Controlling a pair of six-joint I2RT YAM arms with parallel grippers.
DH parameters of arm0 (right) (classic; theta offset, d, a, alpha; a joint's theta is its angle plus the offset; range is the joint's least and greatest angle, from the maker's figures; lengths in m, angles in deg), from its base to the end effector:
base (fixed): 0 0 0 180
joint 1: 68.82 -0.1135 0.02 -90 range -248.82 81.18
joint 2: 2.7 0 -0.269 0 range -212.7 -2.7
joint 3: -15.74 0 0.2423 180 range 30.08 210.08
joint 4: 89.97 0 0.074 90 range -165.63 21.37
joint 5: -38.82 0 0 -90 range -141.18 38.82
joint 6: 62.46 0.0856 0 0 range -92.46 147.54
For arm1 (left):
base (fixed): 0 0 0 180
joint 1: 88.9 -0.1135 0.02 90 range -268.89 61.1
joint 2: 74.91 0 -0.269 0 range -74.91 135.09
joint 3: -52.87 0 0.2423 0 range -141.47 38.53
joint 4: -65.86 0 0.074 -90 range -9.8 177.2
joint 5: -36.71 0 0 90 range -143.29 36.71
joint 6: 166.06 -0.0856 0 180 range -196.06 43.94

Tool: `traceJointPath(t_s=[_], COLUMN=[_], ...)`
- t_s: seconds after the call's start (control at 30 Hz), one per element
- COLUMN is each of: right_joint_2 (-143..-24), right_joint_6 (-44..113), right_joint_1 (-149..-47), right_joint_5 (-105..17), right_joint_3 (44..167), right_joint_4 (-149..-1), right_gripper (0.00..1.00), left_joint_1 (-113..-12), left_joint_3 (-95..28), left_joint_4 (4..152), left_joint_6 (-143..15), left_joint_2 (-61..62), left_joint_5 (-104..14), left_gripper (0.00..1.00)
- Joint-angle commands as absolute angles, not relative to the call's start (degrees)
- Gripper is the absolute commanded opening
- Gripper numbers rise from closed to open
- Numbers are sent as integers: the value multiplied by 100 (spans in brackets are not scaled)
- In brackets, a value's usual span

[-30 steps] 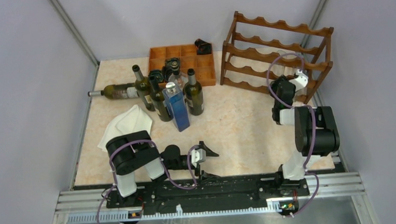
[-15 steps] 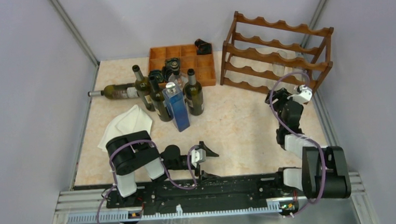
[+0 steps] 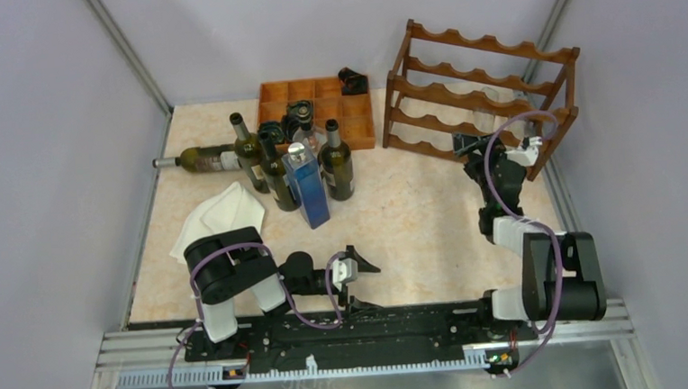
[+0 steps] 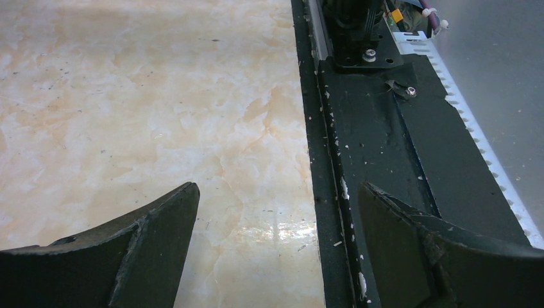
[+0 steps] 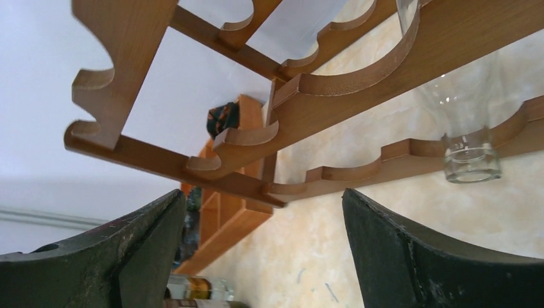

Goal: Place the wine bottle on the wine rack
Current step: Place the wine bottle in the wine rack.

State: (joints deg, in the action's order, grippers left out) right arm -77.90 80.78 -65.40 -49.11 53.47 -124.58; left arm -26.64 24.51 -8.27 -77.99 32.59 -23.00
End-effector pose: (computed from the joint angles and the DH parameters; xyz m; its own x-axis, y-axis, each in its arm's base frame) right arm 0.3026 -0.0150 0.2182 -0.0109 0.8027 -0.5963 0.0540 0.5959 0.8012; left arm 0.0986 -0.2802 0.1192 -0.0070 0.0758 -0.9971 0.9989 -0.0454 -0.0105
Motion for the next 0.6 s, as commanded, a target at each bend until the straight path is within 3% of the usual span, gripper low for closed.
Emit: traceJointPath(t_s=[0.0, 0.23, 0.57], right_joint_2=[-8149, -8578, -9109], right_joint_6=[9278, 10223, 10891], right_joint_1=[-6548, -6617, -6795], right_joint_5=[-4926, -5579, -6322], right_joint_3=[5751, 6150, 6664], right_joint_4=[-13083, -12625, -12042], right_gripper=[91, 92, 84], left_joint_1=[-2654, -2657, -2658], left_joint_3=[2441, 2438, 2412], left_joint_4=[-1953, -1954, -1932], left_joint_6=[-7734, -7739, -7739], left_joint_2=[3342, 3349, 3363], left_joint_5=[-2166, -2149, -2135], left_gripper=[99, 99, 99])
